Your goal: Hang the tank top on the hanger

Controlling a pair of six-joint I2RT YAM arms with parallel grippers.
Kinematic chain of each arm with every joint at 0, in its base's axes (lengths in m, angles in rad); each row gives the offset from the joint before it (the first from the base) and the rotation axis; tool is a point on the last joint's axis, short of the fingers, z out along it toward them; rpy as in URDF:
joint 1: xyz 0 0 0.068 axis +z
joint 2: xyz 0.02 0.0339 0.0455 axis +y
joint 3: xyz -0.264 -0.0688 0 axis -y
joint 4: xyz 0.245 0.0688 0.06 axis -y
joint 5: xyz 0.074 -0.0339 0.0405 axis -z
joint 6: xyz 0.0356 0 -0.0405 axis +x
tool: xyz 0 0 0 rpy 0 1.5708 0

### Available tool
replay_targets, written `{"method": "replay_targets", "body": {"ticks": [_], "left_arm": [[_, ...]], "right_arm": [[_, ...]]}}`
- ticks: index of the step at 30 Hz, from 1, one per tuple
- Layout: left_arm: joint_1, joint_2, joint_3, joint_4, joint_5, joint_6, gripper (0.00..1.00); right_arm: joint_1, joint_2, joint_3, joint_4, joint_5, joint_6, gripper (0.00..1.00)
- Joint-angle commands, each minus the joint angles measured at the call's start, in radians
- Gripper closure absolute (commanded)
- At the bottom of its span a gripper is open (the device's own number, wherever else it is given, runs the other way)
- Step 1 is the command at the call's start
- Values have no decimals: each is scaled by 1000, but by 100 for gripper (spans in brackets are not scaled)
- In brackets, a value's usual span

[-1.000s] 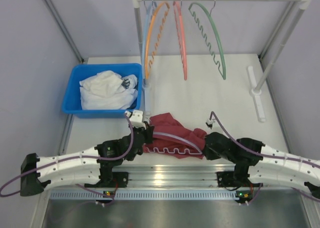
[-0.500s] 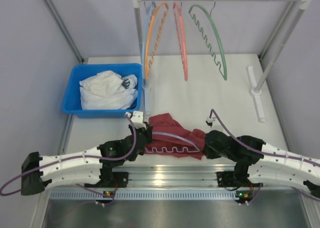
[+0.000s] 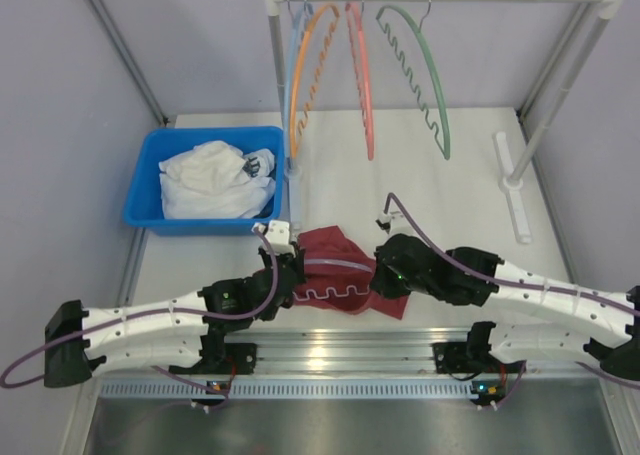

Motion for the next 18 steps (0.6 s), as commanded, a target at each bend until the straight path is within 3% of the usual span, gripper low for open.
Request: {"method": "replay_targets", "body": {"ticks": [1, 13, 18], "left_arm": [[-16, -2, 61, 61, -47, 8, 100], [-111, 27, 108, 66, -111, 45, 100], [-134, 18, 145, 64, -86, 97, 100]], "right_arm": [[0, 48, 92, 80, -22, -34, 100], [-94, 96, 195, 103, -42, -76, 100], [-133, 60, 175, 75, -31, -88, 82]]}}
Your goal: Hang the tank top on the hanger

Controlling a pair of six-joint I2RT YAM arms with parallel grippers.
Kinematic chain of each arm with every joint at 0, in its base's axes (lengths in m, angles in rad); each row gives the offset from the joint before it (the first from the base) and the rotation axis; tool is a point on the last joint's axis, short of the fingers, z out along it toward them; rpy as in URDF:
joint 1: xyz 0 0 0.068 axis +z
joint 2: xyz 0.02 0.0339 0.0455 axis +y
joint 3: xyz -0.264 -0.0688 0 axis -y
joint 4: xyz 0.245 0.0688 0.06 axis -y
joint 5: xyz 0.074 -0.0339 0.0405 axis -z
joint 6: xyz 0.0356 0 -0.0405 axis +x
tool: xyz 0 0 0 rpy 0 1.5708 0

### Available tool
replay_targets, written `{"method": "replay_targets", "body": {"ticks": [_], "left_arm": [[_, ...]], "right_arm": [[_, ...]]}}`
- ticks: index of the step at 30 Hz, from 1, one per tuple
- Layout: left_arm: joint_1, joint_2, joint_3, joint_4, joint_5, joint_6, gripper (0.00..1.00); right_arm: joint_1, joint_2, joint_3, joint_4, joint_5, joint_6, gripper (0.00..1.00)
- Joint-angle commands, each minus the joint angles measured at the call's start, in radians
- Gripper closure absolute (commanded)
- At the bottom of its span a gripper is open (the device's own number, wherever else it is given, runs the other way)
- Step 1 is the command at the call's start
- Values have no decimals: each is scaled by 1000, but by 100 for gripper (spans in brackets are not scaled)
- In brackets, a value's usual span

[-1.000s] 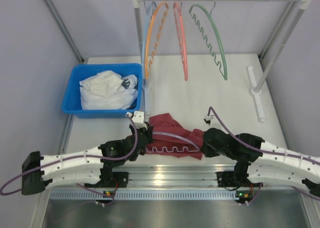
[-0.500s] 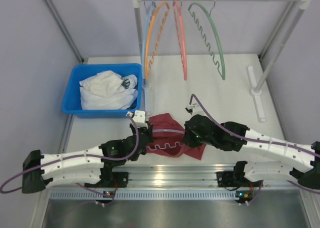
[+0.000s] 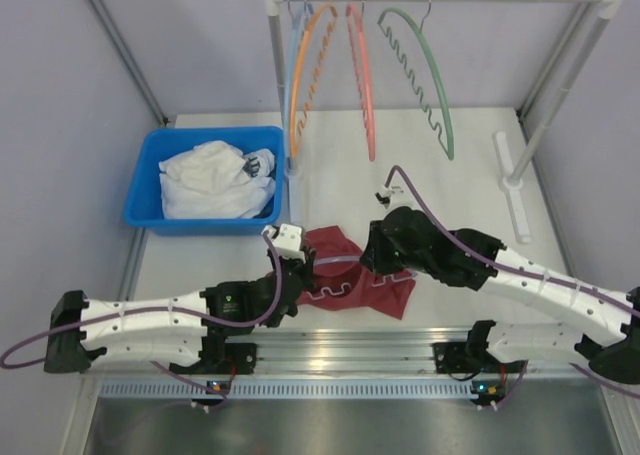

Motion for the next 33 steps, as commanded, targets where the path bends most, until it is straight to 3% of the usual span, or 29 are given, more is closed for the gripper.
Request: {"method": "replay_targets", "body": {"ticks": [1, 5, 9, 19, 33], "left_arm": [[-12, -8, 75, 64, -13, 50, 100], [-20, 3, 107, 53, 40, 82, 100], [-21, 12, 131, 24, 73, 85, 100], [-20, -9, 260, -109, 179, 151, 100], [-21, -60, 375, -201, 325, 191, 100]], "right_arm": [[-37, -39, 31, -1, 17, -26, 81], [-61, -54, 69, -29, 35, -71, 59], [-63, -71, 97, -30, 35, -126, 43], [-63, -203, 110, 57, -92, -423, 39], [-63, -131, 175, 102, -273, -691, 35]]}}
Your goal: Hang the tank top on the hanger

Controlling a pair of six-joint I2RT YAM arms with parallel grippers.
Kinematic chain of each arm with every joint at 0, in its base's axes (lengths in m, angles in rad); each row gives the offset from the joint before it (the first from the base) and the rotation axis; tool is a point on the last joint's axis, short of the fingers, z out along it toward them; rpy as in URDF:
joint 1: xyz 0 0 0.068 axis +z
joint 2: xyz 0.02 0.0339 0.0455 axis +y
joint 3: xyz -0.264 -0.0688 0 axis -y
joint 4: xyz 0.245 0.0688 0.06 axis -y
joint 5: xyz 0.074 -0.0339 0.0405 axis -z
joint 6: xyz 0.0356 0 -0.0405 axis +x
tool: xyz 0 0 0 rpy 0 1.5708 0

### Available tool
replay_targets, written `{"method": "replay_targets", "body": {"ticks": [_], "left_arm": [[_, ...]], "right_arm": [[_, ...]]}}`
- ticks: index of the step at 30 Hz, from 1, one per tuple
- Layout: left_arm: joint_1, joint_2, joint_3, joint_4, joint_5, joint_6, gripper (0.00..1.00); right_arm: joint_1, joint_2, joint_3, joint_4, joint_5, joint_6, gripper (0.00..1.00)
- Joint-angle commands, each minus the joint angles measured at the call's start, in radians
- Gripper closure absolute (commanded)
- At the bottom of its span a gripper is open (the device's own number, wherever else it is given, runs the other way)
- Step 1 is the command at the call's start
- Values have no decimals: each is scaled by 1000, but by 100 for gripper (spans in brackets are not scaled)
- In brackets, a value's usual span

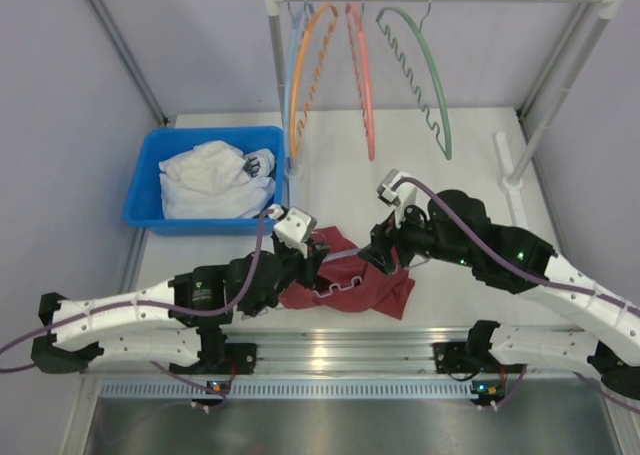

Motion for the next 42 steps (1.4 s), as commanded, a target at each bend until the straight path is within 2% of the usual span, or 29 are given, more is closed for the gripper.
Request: {"method": "replay_targets", "body": {"ticks": [1, 7, 16, 22, 23, 30, 38, 42], "left_arm": [[-4, -26, 76, 27, 32, 34, 100], [-4, -37, 92, 23, 32, 43, 100], [-4, -58, 106, 20, 45, 51, 100], [-4, -62, 119, 20, 40, 54, 100], [-4, -63, 119, 21, 39, 54, 100], [-4, -49, 126, 27, 31, 65, 100], [-3, -43, 111, 64, -4, 65, 100], [-4, -22, 129, 60, -12, 63, 100]], "right_arm": [[-8, 27, 62, 48, -82, -102, 35], [-23, 76, 61, 16, -230, -146, 34], [-58, 110, 10, 28, -341, -148, 41], [-61, 132, 2, 54, -398, -146, 59], [-60, 139, -1, 56, -407, -148, 65], [-60, 135, -39, 102, -451, -129, 73], [-58, 107, -73, 156, -482, -80, 99], [-58, 60, -96, 193, -445, -28, 100]]}}
